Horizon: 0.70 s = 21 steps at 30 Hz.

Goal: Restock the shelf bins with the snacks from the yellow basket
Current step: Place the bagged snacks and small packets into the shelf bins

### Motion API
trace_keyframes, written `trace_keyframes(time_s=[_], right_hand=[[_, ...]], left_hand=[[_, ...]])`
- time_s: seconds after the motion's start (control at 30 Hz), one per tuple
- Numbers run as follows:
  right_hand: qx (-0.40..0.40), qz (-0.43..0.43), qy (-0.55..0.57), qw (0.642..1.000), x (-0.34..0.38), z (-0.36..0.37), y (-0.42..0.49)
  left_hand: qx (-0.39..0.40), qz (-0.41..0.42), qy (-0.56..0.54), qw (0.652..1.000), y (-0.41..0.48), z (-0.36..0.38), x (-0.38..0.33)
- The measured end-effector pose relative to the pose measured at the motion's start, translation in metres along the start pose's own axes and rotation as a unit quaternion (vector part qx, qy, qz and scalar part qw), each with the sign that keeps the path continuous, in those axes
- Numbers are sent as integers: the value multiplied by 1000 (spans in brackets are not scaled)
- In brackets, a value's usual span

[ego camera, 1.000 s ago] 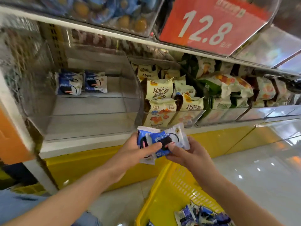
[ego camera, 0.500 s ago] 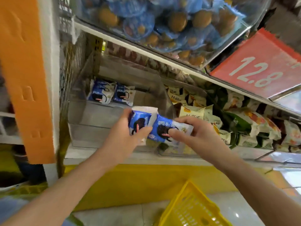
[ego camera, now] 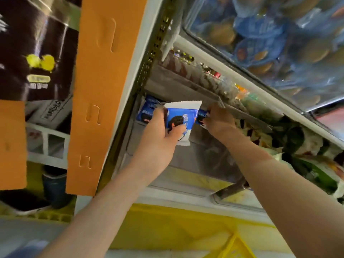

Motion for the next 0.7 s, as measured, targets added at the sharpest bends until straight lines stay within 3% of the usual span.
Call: trace_keyframes(time_s=[0.23, 0.4, 0.47, 0.7], right_hand=[[84, -34, 1, 996, 14, 30, 26], [-1, -39, -12, 999, 13, 33, 29], [9, -9, 20, 1000, 10, 39, 30], [77, -58, -10, 995, 16, 58, 30]], left_hand=[[-8, -23, -14, 1000, 19, -3, 11], [-10, -33, -37, 999, 21, -2, 16], [-13, -43, -44, 998, 21, -1, 17], [-12, -75, -40, 996, 19, -3, 19]])
Point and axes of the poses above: each hand's wrist, its own y-axis towards the middle knuckle, its own z-axis out of the palm, x = y × z, the point moved 5 cm from there along y, towards the middle knuckle, and after that the axes turned 5 degrees about z, right-handed, at the moved point
